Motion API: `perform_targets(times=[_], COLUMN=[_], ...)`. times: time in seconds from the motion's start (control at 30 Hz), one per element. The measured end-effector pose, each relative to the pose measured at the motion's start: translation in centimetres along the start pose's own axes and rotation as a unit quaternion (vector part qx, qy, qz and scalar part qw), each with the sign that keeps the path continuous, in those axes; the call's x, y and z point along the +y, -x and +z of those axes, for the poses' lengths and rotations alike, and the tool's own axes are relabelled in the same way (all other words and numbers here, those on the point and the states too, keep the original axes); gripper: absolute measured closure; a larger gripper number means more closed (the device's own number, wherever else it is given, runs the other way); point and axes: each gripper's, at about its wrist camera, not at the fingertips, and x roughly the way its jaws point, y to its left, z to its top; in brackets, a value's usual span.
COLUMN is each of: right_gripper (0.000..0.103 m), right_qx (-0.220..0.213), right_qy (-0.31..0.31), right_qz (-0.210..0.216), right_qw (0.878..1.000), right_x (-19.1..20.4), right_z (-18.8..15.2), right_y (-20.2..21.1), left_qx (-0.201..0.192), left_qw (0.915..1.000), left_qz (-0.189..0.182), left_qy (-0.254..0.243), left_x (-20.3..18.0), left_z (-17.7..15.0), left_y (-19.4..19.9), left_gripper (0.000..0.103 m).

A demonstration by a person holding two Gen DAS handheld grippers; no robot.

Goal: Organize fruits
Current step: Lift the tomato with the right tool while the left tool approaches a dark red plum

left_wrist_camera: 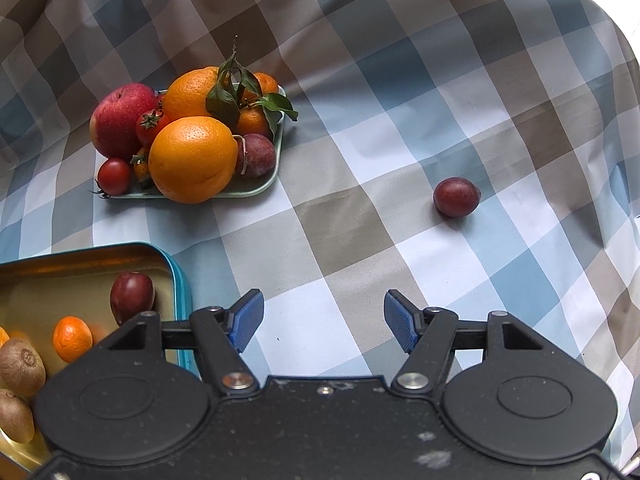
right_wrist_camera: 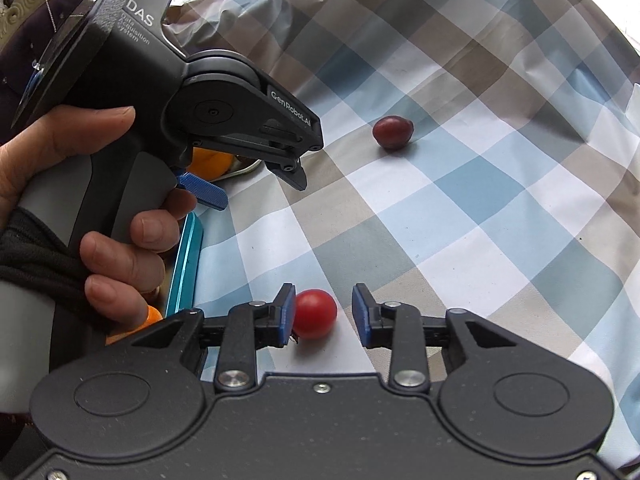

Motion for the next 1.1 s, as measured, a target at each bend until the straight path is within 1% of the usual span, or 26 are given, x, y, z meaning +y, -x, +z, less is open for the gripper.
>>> perform_targets(times=[0.07, 0.13, 0.17, 0.33, 0.47, 0.53, 0.63, 0.73, 0.83, 1.0, 1.1], right_gripper=[0.059, 0.054, 0.052, 0.052, 0.052, 0.058, 0.059, 0.059, 0.059, 0.059, 0.059], right_qx=[0.001, 0.008, 0.011, 0.031, 0.028, 0.026, 0.024, 0.008, -0.004, -0.001, 0.005], right_qy=[0.004, 0.017, 0.024, 0.045, 0.054, 0.055, 0.066, 0.073, 0.065, 0.041, 0.024], right_qz=[0.002, 0.006, 0.005, -0.009, -0.021, -0.015, -0.015, -0.043, -0.068, -0.119, -0.146], right_qw=[1.0, 1.0, 1.0, 0.998, 0.998, 0.998, 0.997, 0.996, 0.996, 0.992, 0.989], right_x=[0.4, 1.1, 1.4, 2.2, 2.3, 2.1, 2.2, 1.9, 0.6, -2.3, -3.9], right_z=[0.0, -0.1, -0.1, -0.6, -0.9, -1.0, -0.9, -0.5, 0.4, 1.7, 1.5], right_y=[-0.4, -1.0, -1.4, -3.3, -4.0, -4.1, -4.1, -3.6, -2.8, -1.5, -0.6], left_qx=[-0.002, -0.007, -0.011, -0.018, -0.015, -0.012, -0.013, -0.015, -0.015, -0.018, -0.025], left_qw=[1.0, 1.0, 0.9999, 0.9997, 0.9995, 0.9996, 0.9996, 0.9995, 0.9993, 0.9984, 0.997], left_qz=[-0.001, -0.001, 0.004, 0.014, 0.018, 0.018, 0.022, 0.027, 0.028, 0.032, 0.033], left_qy=[0.006, 0.007, 0.006, 0.013, 0.021, 0.021, 0.011, -0.003, -0.017, -0.043, -0.065], left_x=[0.2, 0.4, 0.5, 1.3, 1.8, 1.7, 1.2, 0.5, -0.4, -2.3, -3.8], left_z=[0.1, 0.2, 0.3, 0.7, 0.9, 1.0, 1.0, 0.9, 1.0, 1.3, 1.6], left_y=[0.1, 0.3, 0.5, 0.7, 0.4, 0.2, 0.0, -0.2, -0.6, -1.5, -1.9], left_gripper=[0.035, 0.034, 0.034, 0.034, 0.034, 0.034, 0.034, 0.034, 0.034, 0.034, 0.034])
